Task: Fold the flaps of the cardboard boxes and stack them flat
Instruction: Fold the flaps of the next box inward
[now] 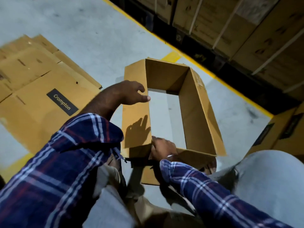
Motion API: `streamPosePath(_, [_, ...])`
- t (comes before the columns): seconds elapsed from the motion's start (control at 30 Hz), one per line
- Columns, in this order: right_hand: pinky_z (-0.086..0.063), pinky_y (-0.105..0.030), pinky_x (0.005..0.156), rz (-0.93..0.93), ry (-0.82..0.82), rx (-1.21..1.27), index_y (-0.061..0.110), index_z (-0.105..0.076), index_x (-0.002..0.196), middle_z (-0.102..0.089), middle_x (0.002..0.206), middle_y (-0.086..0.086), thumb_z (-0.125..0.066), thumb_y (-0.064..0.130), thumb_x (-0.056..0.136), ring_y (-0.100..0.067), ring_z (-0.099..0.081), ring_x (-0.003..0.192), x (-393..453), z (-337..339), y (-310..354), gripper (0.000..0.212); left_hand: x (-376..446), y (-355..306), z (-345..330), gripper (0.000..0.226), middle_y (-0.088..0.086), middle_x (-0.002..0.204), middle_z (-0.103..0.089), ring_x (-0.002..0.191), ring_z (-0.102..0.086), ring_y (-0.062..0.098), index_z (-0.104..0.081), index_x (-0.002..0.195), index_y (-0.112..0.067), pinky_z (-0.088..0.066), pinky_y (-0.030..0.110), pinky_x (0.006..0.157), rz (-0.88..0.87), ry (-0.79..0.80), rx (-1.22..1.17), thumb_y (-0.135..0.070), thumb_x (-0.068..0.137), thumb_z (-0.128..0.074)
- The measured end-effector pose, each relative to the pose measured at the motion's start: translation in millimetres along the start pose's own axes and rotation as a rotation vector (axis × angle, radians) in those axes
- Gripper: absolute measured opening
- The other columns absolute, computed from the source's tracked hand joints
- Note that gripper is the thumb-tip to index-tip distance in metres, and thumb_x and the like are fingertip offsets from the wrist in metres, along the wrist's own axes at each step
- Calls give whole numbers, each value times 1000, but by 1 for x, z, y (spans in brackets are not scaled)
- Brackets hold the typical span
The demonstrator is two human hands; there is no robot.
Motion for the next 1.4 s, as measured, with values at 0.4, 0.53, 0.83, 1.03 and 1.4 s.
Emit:
streamPosePath(0.4, [-52,-22,66,-124,-198,745,17,-71,98,-73,89,-1,-76,12,88,-16,-69,83,2,205,-99,12,-48,-34,-37,62,13,96,-79,92,-77,29,-73,105,1,-58,33,78,94,269,-615,-58,100,-53])
streamPosePath(0.53, [-52,-16,70,27,-213,890,11,-72,98,-74,89,3,-74,8,90,-1,-70,78,-17,232,-99,8,-52,-68,-105,87,8,104,-79,95,-77,25,-63,127,-9,-61,45,90,216,450,-742,-82,81,-54])
streamPosePath(0.83, [-52,-48,101,304,-197,948,-4,-72,104,-74,107,-18,-72,4,90,-31,-69,104,-24,242,-91,16,-22,-75,-136,141,27,156,-40,114,-64,50,-17,160,0,-49,68,99,570,208,-1717,-102,65,-40])
streamPosePath(1.03, [-46,-36,83,474,-229,965,-12,-66,90,-64,92,-32,-62,3,85,-32,-63,88,-33,257,-92,17,8,-67,-142,103,34,149,-42,128,-55,50,-31,156,-4,-58,56,89,529,-64,-2051,-67,84,-67])
streamPosePath(1.4, [-51,-33,83,542,-253,708,12,-71,105,-71,98,4,-60,9,80,-13,-66,95,-54,282,-97,27,29,-63,-73,46,25,136,-63,126,-63,36,-53,140,5,-54,45,104,202,-397,-2186,-11,97,-50])
Point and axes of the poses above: each hand's wrist, its own x-axis towards the middle knuckle, its own z-axis out of the back of the hand, y = z × x, the point moved 5 cm from there along x, towards the middle knuckle
